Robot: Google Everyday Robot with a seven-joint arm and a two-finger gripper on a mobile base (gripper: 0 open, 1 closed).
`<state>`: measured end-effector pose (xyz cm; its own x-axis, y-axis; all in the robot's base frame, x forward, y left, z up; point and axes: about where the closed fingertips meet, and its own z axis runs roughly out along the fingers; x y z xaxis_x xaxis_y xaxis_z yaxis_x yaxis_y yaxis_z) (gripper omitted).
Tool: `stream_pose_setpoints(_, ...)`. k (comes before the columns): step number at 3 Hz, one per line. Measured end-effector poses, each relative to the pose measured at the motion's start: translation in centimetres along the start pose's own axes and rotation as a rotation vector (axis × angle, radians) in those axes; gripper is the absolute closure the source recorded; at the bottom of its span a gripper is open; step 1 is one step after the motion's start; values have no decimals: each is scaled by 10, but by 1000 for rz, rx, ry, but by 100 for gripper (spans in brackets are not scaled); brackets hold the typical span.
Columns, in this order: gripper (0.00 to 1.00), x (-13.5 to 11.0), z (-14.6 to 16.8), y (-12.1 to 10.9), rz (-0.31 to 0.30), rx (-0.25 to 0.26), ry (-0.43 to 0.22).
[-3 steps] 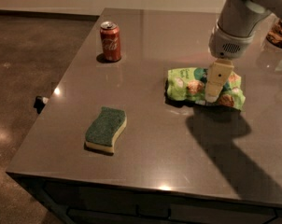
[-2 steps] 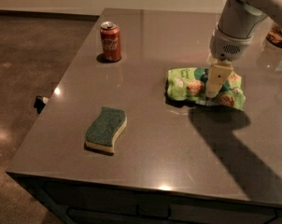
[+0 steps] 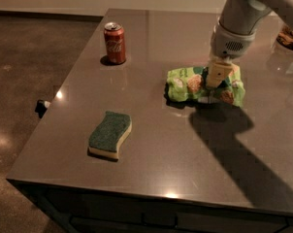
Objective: Move green rice chip bag near coke can
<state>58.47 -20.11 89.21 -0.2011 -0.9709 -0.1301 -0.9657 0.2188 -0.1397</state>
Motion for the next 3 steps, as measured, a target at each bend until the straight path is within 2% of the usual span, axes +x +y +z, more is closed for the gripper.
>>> stream_pose_setpoints(1, 95, -33, -8, -1, -43, -5, -31)
stream_pose_setpoints(2, 100, -82, -9, -19, -48, -3, -65)
stream_pose_setpoints(3, 100, -114, -10, -31, -41, 6, -92)
